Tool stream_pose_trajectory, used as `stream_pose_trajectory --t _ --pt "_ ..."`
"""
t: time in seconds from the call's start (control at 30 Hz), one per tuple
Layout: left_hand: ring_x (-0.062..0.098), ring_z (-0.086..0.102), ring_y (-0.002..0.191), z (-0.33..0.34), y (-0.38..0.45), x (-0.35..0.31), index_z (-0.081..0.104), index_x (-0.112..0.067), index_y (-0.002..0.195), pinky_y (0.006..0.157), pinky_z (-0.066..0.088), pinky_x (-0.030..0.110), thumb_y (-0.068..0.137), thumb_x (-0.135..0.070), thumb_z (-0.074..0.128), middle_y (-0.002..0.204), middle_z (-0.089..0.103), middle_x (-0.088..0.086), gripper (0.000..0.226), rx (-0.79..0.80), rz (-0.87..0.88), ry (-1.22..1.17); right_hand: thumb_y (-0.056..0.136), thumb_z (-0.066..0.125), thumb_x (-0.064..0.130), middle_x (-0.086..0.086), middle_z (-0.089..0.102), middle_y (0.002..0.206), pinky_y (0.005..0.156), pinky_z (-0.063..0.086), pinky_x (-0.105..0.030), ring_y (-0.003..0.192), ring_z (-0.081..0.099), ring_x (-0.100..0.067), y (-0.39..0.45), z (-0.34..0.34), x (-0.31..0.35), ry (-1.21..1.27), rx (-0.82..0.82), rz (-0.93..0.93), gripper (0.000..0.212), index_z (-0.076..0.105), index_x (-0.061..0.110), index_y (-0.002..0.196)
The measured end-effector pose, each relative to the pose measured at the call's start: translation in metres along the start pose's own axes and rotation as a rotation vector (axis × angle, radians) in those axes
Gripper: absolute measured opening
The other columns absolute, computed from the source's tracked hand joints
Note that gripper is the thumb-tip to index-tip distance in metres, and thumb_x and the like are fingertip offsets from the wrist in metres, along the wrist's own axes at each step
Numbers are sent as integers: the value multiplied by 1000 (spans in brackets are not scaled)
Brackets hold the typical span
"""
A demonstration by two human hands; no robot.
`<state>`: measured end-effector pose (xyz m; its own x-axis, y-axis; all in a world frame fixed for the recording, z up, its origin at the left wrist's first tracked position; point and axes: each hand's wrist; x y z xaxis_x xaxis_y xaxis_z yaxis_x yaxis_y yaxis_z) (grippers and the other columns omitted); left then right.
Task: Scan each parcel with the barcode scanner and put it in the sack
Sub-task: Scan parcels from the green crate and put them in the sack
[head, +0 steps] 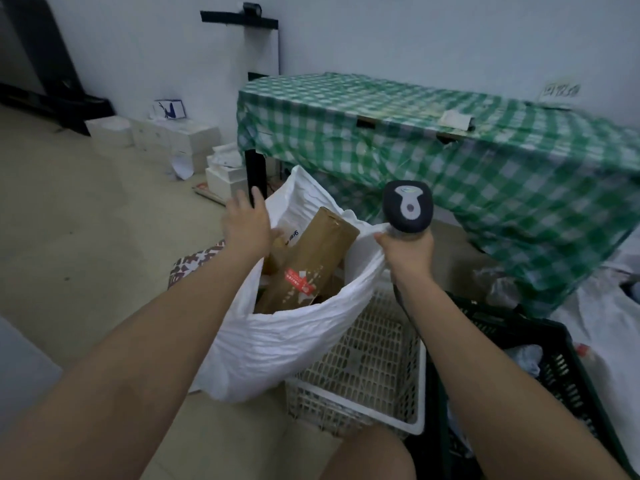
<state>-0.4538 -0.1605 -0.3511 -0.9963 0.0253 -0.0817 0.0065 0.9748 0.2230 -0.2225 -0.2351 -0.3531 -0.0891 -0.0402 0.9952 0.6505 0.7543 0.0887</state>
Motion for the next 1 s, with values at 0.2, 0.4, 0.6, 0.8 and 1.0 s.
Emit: stream_pose_trajectory --t 0.2,0.4,0.6,0.8,1.0 --pt "38 56 109 14 11 14 57 0 118 86 44 41 103 -27 37 119 60 22 37 108 -137 -432 68 85 12 -8 67 114 95 50 -39 107 62 -23 12 14 1 -54 -8 53 58 60 7 120" --pt "36 48 122 -62 39 27 51 -2 131 99 38 38 106 -25 31 135 50 21 40 -186 -342 -1064 80 70 5 2 57 106 81 43 -25 95 52 -12 27 34 73 -92 -70 -136 49 53 12 126" --pt "36 51 120 -90 30 78 52 -4 129 98 39 38 105 -26 31 132 54 20 39 -393 -473 -983 81 68 5 1 61 101 79 46 -26 97 59 -17 10 30 84 57 -82 -202 32 54 16 108" --pt "41 54 112 -43 0 102 31 -14 145 84 46 43 93 -5 46 132 50 20 55 -19 -352 -563 74 80 10 -6 67 97 87 52 -40 101 63 -26 -15 -6 13 -129 -27 32 34 63 8 103" --pt "33 44 124 -22 -5 76 41 -19 141 94 42 39 94 -11 44 135 47 11 47 190 -98 -81 73 81 7 -5 62 99 89 49 -40 100 58 -23 -29 -29 -2 -145 112 96 45 62 4 114"
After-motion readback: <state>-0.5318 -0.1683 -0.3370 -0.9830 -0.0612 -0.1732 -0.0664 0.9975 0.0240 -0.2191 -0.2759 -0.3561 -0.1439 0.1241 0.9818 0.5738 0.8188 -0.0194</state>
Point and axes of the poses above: each hand's wrist, its own y-axis towards the middle knuckle, its own z-axis out of the palm, x = y × z
